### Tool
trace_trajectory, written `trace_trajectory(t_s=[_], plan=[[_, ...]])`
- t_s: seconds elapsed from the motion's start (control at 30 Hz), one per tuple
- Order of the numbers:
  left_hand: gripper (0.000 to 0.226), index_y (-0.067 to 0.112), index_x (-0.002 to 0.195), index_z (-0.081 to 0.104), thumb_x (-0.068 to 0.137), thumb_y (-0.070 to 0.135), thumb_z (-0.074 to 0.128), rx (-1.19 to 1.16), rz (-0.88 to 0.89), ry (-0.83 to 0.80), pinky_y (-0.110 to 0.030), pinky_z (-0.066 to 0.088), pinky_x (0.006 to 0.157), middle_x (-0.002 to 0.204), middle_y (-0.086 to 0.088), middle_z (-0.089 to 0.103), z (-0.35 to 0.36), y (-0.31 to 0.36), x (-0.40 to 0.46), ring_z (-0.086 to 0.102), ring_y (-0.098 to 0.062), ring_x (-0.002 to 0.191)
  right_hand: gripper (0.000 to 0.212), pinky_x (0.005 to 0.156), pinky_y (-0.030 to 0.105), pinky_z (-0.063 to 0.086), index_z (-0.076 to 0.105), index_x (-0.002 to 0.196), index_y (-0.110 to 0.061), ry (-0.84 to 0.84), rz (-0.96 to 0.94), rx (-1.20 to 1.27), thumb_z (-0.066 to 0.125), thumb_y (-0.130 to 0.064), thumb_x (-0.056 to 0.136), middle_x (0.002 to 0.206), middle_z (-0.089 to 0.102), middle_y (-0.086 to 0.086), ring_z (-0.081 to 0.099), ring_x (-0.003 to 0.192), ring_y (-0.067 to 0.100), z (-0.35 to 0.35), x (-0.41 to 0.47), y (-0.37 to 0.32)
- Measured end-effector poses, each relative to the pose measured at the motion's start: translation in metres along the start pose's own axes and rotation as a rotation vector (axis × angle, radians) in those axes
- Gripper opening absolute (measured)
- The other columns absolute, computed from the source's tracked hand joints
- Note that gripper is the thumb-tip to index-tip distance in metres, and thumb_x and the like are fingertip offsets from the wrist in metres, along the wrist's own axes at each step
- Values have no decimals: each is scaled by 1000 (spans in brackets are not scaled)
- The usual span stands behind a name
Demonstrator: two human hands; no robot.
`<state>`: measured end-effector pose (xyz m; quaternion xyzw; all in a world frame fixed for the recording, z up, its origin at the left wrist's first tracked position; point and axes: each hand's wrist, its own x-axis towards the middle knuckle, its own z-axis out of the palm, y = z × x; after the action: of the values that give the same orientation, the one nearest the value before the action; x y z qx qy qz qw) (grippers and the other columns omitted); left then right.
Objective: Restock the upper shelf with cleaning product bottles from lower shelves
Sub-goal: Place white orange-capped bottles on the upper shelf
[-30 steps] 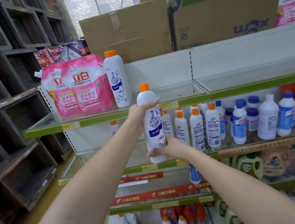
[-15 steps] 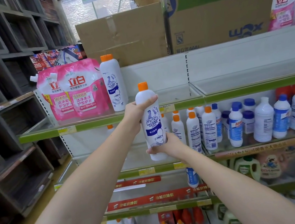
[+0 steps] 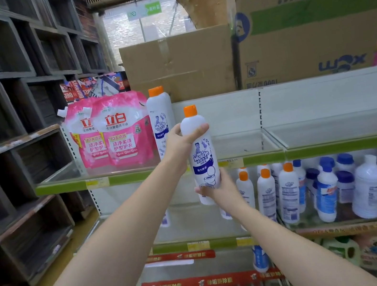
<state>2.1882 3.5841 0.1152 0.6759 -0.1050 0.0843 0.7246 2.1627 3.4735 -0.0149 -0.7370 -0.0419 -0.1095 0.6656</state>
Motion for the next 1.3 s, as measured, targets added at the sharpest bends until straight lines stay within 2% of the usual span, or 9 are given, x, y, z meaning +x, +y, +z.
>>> trace_trajectory(t_s=[0.2, 0.3, 0.37, 0.53, 0.73, 0.87, 1.03, 1.17, 1.3], plan=[[56, 10, 113, 58, 70, 23, 90, 385, 298, -62, -36, 61, 77, 97, -2, 66, -13, 49, 47, 69, -21, 90, 52, 83, 30, 57, 57, 117, -21, 13, -81, 30, 86, -24, 73, 108, 73, -6, 70, 98, 12, 20, 49, -16], [68, 17, 125, 53, 68, 18, 91, 499, 425, -43, -19, 50, 75, 97, 14, 54, -19, 69, 73, 57, -3, 85, 50, 80, 34, 58, 63, 109, -14, 27, -105, -64, 86, -32, 68, 97, 75, -3, 72, 90, 13, 27, 81, -28], [70, 18, 125, 51, 68, 19, 90, 582, 494, -55, -20, 46, 74, 98, 14, 52, -24, 78, 93, 53, -7, 86, 51, 83, 35, 58, 63, 108, -17, 34, -91, -94, 85, -35, 65, 97, 75, -6, 72, 91, 12, 29, 99, -39], [71, 13, 111, 49, 59, 30, 94, 793, 508, -18, -42, 51, 84, 108, -6, 56, -37, 79, 139, 55, -26, 97, 47, 81, 29, 54, 56, 108, -18, 74, -26, -178, 88, -21, 73, 102, 71, -8, 68, 97, 13, 29, 139, -47], [69, 9, 110, 48, 61, 26, 94, 894, 485, -26, -29, 34, 66, 103, -1, 53, -34, 61, 168, 48, -21, 90, 52, 91, 39, 55, 60, 108, -17, 114, 65, -236, 92, -21, 67, 101, 73, -7, 68, 97, 15, 41, 175, -31], [62, 10, 101, 41, 66, 20, 91, 1030, 522, -111, -37, 41, 76, 100, -4, 51, -20, 53, 190, 52, -29, 96, 47, 84, 29, 50, 64, 107, -15, 126, 110, -287, 92, -21, 69, 102, 73, -5, 67, 95, 15, 48, 193, -25], [67, 13, 103, 37, 65, 21, 91, 1334, 548, -166, -40, 46, 79, 103, -9, 54, -21, 56, 220, 50, -28, 99, 65, 98, 43, 51, 70, 104, -20, 192, 134, -505, 85, -61, 56, 108, 74, -1, 64, 105, 24, 54, 221, -14], [67, 7, 116, 42, 69, 13, 88, 1458, 589, -192, -40, 46, 85, 110, -13, 55, -27, 51, 243, 48, -30, 110, 38, 90, 39, 56, 66, 97, -19, 155, 123, -425, 89, -34, 72, 109, 75, 4, 69, 99, 23, 60, 239, -13], [64, 3, 119, 45, 70, 7, 86, 1604, 628, -133, -37, 40, 76, 120, -16, 47, -23, 48, 257, 47, -32, 109, 55, 80, 30, 50, 65, 112, -12, 43, 138, -564, 84, -47, 74, 112, 71, 4, 65, 99, 23, 61, 267, -15]])
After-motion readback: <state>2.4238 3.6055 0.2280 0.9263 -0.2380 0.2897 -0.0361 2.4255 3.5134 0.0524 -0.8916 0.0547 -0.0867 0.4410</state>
